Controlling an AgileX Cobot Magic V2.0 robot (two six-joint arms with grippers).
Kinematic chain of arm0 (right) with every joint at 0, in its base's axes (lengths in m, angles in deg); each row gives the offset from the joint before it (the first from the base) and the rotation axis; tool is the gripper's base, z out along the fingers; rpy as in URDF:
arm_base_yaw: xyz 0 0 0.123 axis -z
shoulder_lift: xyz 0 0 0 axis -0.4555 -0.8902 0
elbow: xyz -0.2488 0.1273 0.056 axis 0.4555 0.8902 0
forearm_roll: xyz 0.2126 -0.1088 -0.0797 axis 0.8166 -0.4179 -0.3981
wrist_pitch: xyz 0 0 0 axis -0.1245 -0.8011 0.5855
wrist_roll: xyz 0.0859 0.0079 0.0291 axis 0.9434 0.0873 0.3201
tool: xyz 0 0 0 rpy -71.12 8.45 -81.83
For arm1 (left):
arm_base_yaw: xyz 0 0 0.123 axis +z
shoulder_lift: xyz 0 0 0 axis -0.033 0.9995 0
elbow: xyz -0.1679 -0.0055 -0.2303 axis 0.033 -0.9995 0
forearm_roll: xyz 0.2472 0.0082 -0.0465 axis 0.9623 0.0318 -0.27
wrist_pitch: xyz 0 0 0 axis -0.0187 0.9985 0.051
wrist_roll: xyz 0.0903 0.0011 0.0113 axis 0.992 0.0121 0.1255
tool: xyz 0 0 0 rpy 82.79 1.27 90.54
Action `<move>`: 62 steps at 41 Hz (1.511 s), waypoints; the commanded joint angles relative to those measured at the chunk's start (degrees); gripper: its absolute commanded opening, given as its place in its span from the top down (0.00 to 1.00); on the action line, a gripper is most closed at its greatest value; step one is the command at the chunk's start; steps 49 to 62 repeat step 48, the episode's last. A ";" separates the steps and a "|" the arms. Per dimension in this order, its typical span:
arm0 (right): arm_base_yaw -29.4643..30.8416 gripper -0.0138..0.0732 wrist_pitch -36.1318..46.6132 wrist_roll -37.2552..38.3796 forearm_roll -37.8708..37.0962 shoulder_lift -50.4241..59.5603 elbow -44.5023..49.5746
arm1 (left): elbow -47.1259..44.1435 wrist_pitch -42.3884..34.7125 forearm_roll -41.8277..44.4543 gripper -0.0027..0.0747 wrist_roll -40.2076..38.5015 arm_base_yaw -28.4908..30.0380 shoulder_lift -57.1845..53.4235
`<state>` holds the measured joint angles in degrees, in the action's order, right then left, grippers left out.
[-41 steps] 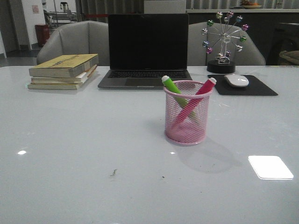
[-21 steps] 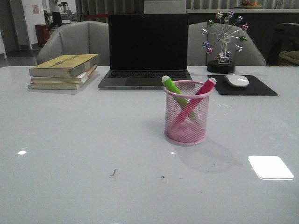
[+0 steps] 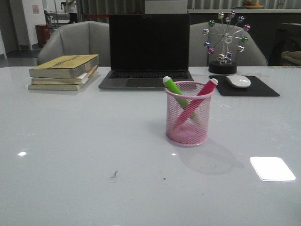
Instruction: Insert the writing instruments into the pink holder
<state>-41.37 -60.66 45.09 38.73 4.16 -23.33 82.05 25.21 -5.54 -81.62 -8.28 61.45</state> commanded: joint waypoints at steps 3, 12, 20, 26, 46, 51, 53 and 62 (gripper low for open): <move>-0.16 0.74 5.06 0.04 0.34 1.09 -0.21 | -0.21 -4.87 -0.26 0.85 -0.30 -0.26 -1.05; -0.16 0.74 5.69 0.04 0.34 1.09 -0.21 | -0.21 -4.87 -0.26 0.85 -0.30 -0.26 -1.05; -0.16 0.74 5.57 0.04 0.34 1.09 -0.21 | -0.21 -4.87 -0.26 0.85 -0.30 -0.26 -1.05; -0.16 0.74 5.57 0.04 0.34 1.09 -0.21 | -0.21 -4.87 -0.26 0.85 -0.30 -0.26 -1.05; -0.16 0.74 5.57 0.04 0.34 1.09 -0.21 | -0.21 -4.87 -0.26 0.85 -0.30 -0.26 -1.05; -0.16 0.74 5.57 0.04 0.34 1.09 -0.21 | -0.21 -4.87 -0.26 0.85 -0.30 -0.26 -1.05; -0.16 0.74 5.57 0.04 0.34 1.09 -0.21 | -0.21 -4.87 -0.26 0.85 -0.30 -0.26 -1.05; -0.16 0.74 5.57 0.04 0.34 1.09 -0.21 | -0.21 -4.87 -0.26 0.85 -0.30 -0.26 -1.05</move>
